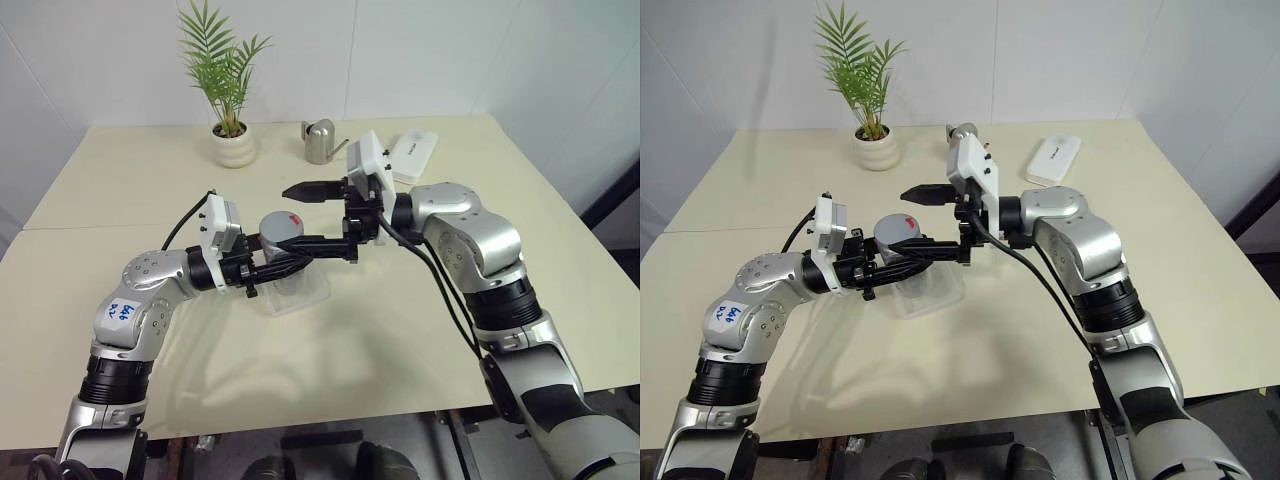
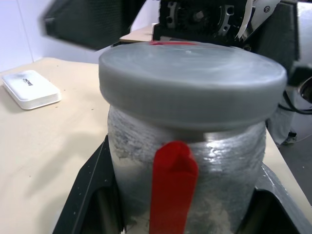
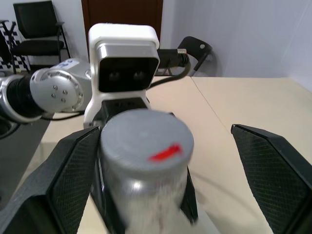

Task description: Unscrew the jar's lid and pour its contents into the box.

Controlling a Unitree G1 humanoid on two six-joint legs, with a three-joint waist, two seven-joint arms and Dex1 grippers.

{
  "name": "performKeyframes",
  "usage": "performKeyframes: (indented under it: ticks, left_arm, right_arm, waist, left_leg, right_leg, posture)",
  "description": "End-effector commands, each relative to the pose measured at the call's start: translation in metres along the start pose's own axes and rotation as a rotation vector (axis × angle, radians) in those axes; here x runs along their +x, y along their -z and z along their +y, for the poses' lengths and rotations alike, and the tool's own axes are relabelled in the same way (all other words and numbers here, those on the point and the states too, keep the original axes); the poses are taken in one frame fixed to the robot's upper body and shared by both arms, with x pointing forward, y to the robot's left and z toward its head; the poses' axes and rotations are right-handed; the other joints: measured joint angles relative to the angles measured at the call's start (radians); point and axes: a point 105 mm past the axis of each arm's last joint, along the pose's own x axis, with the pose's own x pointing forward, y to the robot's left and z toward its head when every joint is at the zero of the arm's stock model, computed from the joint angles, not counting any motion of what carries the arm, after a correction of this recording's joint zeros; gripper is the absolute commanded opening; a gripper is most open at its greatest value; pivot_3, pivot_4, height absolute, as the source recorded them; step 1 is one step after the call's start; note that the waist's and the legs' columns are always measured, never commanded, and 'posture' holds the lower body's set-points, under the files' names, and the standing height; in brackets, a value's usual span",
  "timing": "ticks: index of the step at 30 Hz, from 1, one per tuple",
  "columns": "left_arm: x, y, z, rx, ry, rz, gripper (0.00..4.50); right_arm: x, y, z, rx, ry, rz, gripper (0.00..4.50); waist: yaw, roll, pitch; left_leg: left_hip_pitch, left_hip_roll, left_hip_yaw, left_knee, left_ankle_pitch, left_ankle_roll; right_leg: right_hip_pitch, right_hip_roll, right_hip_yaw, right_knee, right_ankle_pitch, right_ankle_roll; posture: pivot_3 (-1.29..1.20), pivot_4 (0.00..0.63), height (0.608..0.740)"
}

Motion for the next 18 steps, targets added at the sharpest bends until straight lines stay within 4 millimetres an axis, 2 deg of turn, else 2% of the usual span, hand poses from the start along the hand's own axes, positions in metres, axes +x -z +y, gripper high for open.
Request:
performKeyframes:
  ticks: [1,5,8,13,18]
  left_arm:
    - [-0.001,-0.012,-0.009,0.057,0.049,-0.033,1.97]
    - [-0.005,-0.011,-0.009,0.056,0.038,-0.028,1.97]
    - [-0.007,-0.011,-0.009,0.056,0.031,-0.022,1.97]
    - [-0.007,-0.011,-0.007,0.060,0.026,-0.018,1.97]
    - [-0.005,-0.011,-0.008,0.057,0.032,-0.018,1.97]
  right_arm:
    - [-0.037,-0.002,-0.025,0.006,0.162,0.015,4.47]
    - [-0.057,0.000,-0.030,0.026,0.201,0.038,4.47]
    - [-0.058,-0.002,-0.025,0.040,0.186,0.027,4.47]
    - [-0.035,-0.013,-0.003,0.050,0.061,-0.037,4.47]
    - [0.002,-0.024,0.015,0.047,-0.021,-0.074,4.47]
  waist:
    - [0.003,0.000,0.000]
    - [0.001,0.000,0.000]
    - [-0.003,0.000,0.000]
    - [-0.001,0.000,0.000]
    - [0.000,0.000,0.000]
  left_leg:
    - [0.000,0.000,0.000,0.000,0.000,0.000]
    - [0.000,0.000,0.000,-0.001,0.000,0.000]
    - [0.000,0.000,0.001,-0.001,0.000,0.000]
    - [0.001,0.001,0.002,-0.001,0.000,0.000]
    - [0.001,0.001,0.002,-0.001,0.000,0.000]
  right_leg:
    - [0.000,0.000,0.000,0.000,0.000,0.000]
    - [0.000,0.000,0.000,-0.001,0.000,0.000]
    - [0.000,0.000,0.000,-0.001,0.000,0.000]
    - [0.000,0.000,0.002,0.000,0.000,0.000]
    - [0.000,0.000,0.002,0.000,0.000,0.000]
  posture:
    - [0.00,0.150,0.740]
    - [0.00,0.150,0.740]
    - [0.00,0.150,0.740]
    - [0.00,0.150,0.740]
    - [0.00,0.150,0.740]
